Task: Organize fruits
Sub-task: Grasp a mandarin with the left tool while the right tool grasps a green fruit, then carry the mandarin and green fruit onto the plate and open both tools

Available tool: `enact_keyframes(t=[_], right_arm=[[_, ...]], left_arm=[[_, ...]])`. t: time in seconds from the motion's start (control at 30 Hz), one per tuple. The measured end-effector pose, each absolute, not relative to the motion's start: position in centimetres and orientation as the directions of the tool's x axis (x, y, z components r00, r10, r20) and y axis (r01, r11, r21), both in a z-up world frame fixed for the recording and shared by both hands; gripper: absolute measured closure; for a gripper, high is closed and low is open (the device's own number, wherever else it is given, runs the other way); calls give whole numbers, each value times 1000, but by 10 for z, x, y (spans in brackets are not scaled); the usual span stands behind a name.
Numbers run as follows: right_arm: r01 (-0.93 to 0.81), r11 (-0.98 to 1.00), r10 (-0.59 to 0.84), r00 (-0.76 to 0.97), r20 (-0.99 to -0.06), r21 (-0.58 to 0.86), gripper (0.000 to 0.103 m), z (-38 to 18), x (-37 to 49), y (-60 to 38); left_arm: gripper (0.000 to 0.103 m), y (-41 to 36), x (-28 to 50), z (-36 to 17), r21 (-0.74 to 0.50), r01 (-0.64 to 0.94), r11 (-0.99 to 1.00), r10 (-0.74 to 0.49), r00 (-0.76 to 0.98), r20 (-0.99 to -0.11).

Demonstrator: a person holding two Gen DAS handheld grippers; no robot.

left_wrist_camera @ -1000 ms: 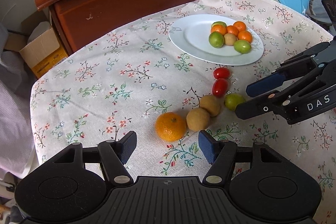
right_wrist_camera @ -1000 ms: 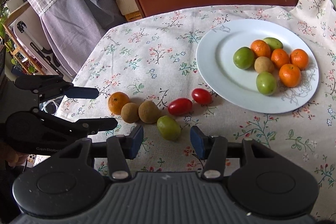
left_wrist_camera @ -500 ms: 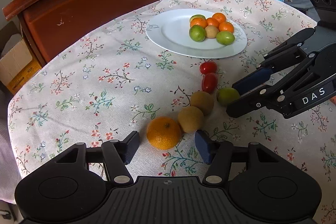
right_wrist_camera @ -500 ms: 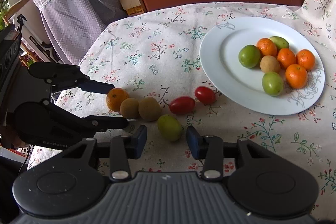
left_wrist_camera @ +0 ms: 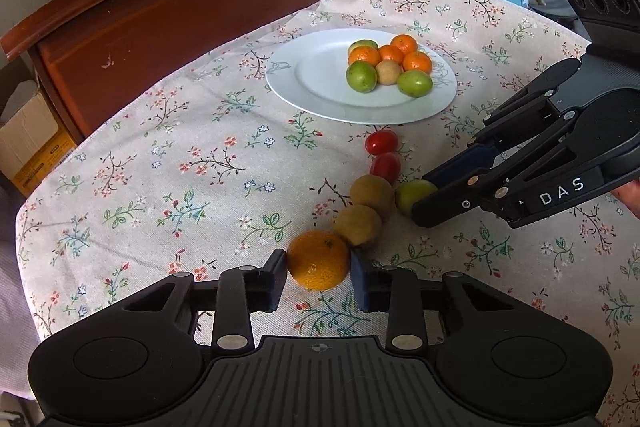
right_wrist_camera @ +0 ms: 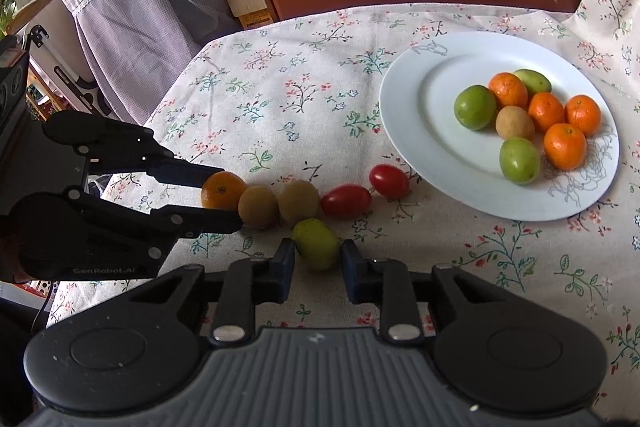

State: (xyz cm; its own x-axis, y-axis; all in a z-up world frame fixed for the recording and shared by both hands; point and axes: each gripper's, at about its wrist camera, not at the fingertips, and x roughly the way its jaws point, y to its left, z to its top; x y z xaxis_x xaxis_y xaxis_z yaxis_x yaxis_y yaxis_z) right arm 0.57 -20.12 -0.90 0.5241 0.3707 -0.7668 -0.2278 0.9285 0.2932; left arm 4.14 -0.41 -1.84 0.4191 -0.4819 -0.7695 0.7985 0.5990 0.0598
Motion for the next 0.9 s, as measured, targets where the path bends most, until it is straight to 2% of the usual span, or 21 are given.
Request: enact_keyframes(t=[0.47, 0.9], right_arm=[[-221, 913, 405, 577, -709, 343, 78, 13, 5, -207], [-120, 923, 332, 728, -600, 365, 78, 61, 12, -252]], left_arm=[[72, -1, 38, 25, 63, 729, 681, -517, 540, -664], [72, -23, 48, 57, -33, 668, 744, -564, 600, -567]])
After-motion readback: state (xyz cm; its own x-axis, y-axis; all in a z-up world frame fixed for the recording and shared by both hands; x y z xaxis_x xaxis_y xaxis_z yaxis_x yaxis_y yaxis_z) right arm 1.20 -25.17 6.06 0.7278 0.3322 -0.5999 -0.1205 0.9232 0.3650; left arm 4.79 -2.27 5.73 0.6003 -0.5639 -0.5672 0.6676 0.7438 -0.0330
